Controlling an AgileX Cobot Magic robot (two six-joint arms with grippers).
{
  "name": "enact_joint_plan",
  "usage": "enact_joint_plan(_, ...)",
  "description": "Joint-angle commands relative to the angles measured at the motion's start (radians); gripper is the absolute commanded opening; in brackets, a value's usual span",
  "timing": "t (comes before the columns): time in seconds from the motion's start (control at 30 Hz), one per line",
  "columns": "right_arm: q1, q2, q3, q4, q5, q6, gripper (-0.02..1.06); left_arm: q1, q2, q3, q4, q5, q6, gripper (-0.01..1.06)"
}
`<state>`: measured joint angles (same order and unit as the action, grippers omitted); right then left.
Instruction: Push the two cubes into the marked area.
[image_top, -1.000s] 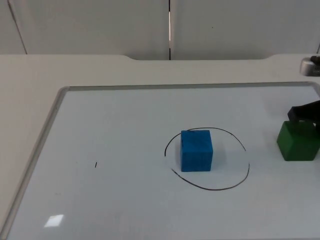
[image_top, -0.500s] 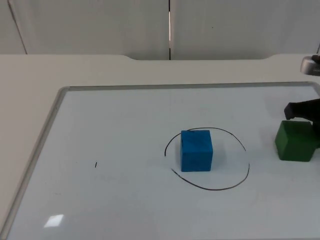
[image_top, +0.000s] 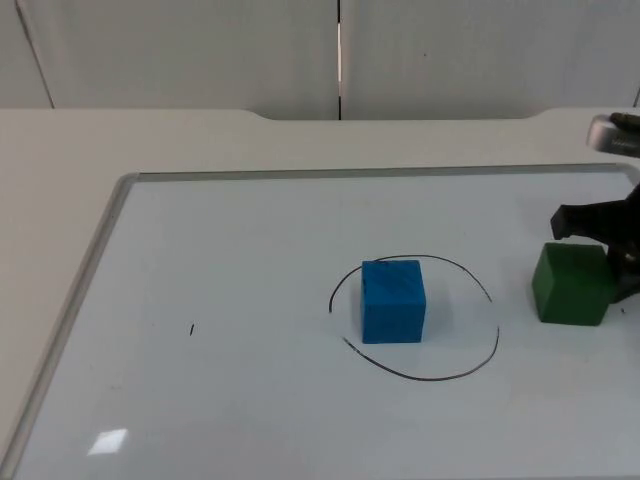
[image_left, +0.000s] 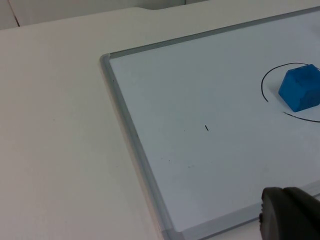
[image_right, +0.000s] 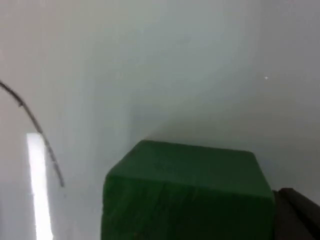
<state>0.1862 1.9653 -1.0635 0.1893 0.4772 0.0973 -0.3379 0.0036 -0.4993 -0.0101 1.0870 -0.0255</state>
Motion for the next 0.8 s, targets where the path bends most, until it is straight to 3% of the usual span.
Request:
enact_joint_plan(0.0,0.020,-0.003,-0.004,0.000,-0.003,-0.001,0.00,0.002,-0.004,0.005,0.004,-0.012,-0.007,0.00)
enact_joint_plan(0.77,0.052,-0.003,-0.004,0.035,-0.011,-0.001,0.00,0.002,-0.004,0.005,0.004,-0.012,-0.007,0.00)
